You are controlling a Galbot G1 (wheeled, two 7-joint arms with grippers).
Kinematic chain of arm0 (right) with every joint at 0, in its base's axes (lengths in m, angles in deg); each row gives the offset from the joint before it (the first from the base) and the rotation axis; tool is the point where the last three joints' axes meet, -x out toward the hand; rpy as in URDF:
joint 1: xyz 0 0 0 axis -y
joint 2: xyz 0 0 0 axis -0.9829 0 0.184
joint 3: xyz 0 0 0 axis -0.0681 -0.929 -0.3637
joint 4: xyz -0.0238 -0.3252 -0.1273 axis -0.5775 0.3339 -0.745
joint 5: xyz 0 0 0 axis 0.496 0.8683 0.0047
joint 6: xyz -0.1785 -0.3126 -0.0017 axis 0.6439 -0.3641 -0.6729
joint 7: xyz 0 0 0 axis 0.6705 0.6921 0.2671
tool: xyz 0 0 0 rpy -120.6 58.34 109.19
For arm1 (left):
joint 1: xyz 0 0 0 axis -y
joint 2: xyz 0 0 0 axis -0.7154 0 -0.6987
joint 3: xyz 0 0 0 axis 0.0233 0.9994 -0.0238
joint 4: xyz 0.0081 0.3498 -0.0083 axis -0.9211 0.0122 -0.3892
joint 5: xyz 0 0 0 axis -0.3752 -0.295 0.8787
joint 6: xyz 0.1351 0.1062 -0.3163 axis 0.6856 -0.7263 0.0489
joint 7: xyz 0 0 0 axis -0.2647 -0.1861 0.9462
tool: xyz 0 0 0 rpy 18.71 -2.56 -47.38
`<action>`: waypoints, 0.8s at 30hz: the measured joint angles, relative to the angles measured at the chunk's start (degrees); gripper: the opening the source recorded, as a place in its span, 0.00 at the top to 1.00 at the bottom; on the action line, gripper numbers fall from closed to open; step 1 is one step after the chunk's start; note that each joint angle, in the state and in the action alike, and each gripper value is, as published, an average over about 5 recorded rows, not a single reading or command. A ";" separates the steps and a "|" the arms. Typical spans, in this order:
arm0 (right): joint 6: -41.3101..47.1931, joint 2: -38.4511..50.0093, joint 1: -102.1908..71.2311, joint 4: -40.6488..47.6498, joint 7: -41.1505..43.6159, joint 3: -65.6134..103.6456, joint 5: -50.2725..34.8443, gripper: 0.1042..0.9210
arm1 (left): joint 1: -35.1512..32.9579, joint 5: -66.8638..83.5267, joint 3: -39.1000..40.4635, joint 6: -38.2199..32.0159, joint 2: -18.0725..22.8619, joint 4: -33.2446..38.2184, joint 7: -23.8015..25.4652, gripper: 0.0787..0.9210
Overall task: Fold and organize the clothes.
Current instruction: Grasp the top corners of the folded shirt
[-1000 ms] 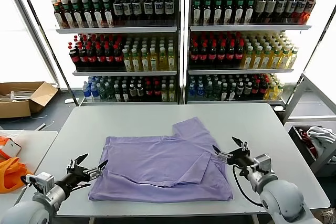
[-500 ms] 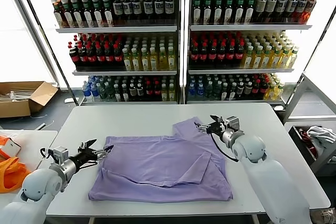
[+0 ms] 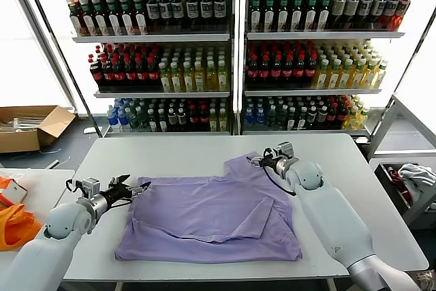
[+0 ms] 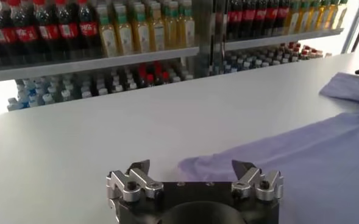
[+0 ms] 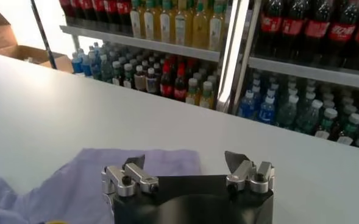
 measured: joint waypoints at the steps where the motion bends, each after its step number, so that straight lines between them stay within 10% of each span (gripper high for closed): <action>1: 0.16 -0.27 0.22 0.56 -0.12 -0.08 -0.07 0.14 | 0.26 -0.11 0.22 -0.01 0.05 -0.34 0.16 0.18; 24: 2.07 -1.70 -0.71 -1.22 -2.92 -0.01 -4.37 0.94 | 0.14 -0.25 0.33 -0.88 -0.44 -1.00 2.54 0.96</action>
